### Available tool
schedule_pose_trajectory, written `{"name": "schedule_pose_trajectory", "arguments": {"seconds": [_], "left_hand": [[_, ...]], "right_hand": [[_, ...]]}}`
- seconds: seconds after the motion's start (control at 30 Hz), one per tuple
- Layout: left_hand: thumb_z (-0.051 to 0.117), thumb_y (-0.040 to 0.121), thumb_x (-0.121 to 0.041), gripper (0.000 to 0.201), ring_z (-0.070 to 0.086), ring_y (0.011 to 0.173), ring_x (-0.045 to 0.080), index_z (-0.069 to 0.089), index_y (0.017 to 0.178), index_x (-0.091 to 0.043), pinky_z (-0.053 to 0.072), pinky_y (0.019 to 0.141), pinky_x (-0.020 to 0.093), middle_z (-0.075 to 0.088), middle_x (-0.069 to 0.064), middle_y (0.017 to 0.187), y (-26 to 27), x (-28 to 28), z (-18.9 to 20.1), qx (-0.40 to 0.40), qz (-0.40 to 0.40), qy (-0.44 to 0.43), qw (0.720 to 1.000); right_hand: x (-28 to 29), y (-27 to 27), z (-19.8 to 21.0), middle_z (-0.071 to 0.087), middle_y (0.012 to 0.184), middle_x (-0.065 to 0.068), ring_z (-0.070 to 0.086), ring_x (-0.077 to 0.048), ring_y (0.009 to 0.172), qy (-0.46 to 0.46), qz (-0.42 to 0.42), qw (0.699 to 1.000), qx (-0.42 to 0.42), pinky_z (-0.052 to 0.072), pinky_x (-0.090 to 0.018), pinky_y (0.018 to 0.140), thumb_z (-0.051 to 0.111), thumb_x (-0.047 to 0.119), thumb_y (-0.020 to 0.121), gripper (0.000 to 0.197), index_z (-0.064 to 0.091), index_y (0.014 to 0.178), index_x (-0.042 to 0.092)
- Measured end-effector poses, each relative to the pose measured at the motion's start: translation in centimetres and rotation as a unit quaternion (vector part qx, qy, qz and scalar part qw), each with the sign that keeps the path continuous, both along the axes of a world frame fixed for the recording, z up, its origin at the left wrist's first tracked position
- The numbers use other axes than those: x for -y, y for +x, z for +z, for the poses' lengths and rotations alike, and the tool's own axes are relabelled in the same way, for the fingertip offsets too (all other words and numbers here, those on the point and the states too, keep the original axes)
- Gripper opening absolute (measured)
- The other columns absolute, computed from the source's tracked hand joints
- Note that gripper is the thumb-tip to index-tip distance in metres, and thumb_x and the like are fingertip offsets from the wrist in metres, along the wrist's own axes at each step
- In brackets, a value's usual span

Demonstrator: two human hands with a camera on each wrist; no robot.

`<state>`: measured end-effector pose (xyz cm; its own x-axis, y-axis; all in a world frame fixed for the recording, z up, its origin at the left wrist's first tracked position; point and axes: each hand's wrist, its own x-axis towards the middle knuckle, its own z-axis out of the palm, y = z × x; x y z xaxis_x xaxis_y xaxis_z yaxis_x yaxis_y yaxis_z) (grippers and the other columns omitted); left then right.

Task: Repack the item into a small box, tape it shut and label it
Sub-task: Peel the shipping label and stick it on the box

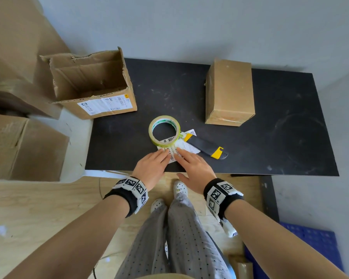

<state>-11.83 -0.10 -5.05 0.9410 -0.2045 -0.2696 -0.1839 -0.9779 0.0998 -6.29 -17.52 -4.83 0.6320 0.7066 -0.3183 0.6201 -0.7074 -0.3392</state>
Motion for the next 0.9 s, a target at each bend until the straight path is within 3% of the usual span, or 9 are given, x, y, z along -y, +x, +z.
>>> {"name": "schedule_pose_trajectory", "arguments": {"seconds": [0.07, 0.17, 0.23, 0.37, 0.47, 0.57, 0.67, 0.77, 0.9], "left_hand": [[0.094, 0.045, -0.028, 0.065, 0.066, 0.105, 0.013, 0.072, 0.105, -0.013, 0.054, 0.081, 0.025, 0.070, 0.000, 0.111, -0.1, 0.1, -0.2, -0.013, -0.020, 0.000, 1.000], [0.097, 0.023, -0.018, 0.064, 0.071, 0.088, 0.010, 0.077, 0.084, -0.016, 0.055, 0.061, 0.019, 0.074, -0.004, 0.093, -0.6, 0.4, -0.7, 0.009, -0.037, -0.012, 0.999], [0.095, 0.021, -0.011, 0.059, 0.072, 0.081, 0.010, 0.078, 0.077, -0.016, 0.053, 0.053, 0.018, 0.075, -0.003, 0.087, -1.0, 0.6, -0.5, 0.033, -0.051, -0.017, 0.998], [0.095, 0.030, -0.009, 0.047, 0.072, 0.073, 0.011, 0.076, 0.072, -0.016, 0.050, 0.044, 0.018, 0.075, -0.003, 0.079, -1.5, 0.8, 0.5, 0.021, -0.045, -0.043, 0.998], [0.090, 0.048, -0.007, 0.035, 0.058, 0.043, 0.014, 0.063, 0.068, -0.016, 0.034, 0.031, 0.020, 0.059, -0.006, 0.055, -1.4, 0.3, 0.9, 0.032, -0.001, -0.070, 0.997], [0.079, 0.068, -0.003, 0.028, 0.046, 0.035, 0.021, 0.054, 0.075, -0.013, 0.028, 0.031, 0.024, 0.046, -0.003, 0.048, -0.8, 0.0, 2.3, 0.036, 0.055, -0.112, 0.992], [0.045, 0.096, -0.010, 0.008, 0.058, 0.057, 0.031, 0.048, 0.103, -0.013, 0.036, 0.048, 0.033, 0.045, -0.003, 0.062, -0.2, -0.3, 3.7, -0.018, 0.093, -0.096, 0.991], [0.035, 0.101, -0.018, 0.011, 0.060, 0.061, 0.032, 0.043, 0.108, -0.014, 0.048, 0.056, 0.037, 0.051, 0.000, 0.065, 0.2, -0.9, 4.5, -0.027, 0.117, -0.092, 0.988], [0.036, 0.101, -0.024, 0.014, 0.059, 0.056, 0.028, 0.046, 0.105, -0.015, 0.053, 0.058, 0.043, 0.059, 0.003, 0.064, 0.6, -1.5, 4.9, 0.005, 0.141, -0.106, 0.984]], "right_hand": [[0.1, -0.4, -0.2, 0.050, 0.140, -0.008, 0.053, -0.025, 0.123, 0.006, 0.011, 0.999, 0.034, 0.041, -0.039, 0.102, 0.075, 0.024, 0.073, 0.063, 0.054, 0.131, 0.012], [0.0, -1.0, -0.7, 0.068, 0.114, -0.006, 0.068, -0.023, 0.096, 0.028, 0.002, 0.997, 0.078, 0.055, -0.036, 0.078, 0.089, 0.016, 0.049, 0.059, 0.071, 0.105, 0.013], [-0.2, -1.4, -0.6, 0.070, 0.108, -0.005, 0.069, -0.022, 0.090, 0.036, 0.010, 0.995, 0.096, 0.056, -0.032, 0.073, 0.091, 0.015, 0.043, 0.060, 0.072, 0.100, 0.014], [-0.3, -1.7, -0.6, 0.066, 0.117, -0.009, 0.068, -0.024, 0.099, 0.042, -0.005, 0.993, 0.109, 0.055, -0.034, 0.079, 0.091, 0.014, 0.042, 0.067, 0.070, 0.105, 0.011], [-0.4, -1.5, -0.5, 0.070, 0.109, -0.009, 0.070, -0.023, 0.093, 0.056, -0.021, 0.993, 0.104, 0.056, -0.034, 0.075, 0.093, 0.020, 0.044, 0.059, 0.072, 0.098, 0.011], [-0.7, -1.0, -0.2, 0.072, 0.099, -0.007, 0.071, -0.023, 0.084, 0.086, -0.048, 0.990, 0.105, 0.057, -0.035, 0.070, 0.092, 0.019, 0.052, 0.042, 0.073, 0.089, 0.011], [-0.7, -0.1, 0.0, 0.072, 0.092, -0.008, 0.070, -0.029, 0.078, 0.105, -0.098, 0.984, 0.108, 0.056, -0.037, 0.067, 0.082, 0.008, 0.066, 0.020, 0.072, 0.083, 0.009], [-0.4, 1.0, 0.7, 0.066, 0.109, -0.009, 0.062, -0.034, 0.094, 0.070, -0.149, 0.985, 0.056, 0.051, -0.038, 0.076, 0.055, 0.015, 0.092, 0.018, 0.068, 0.103, 0.008], [-0.1, 1.8, 2.3, 0.064, 0.108, -0.009, 0.060, -0.033, 0.096, 0.062, -0.178, 0.982, 0.005, 0.050, -0.042, 0.077, 0.045, 0.023, 0.098, 0.025, 0.064, 0.106, 0.010]]}}
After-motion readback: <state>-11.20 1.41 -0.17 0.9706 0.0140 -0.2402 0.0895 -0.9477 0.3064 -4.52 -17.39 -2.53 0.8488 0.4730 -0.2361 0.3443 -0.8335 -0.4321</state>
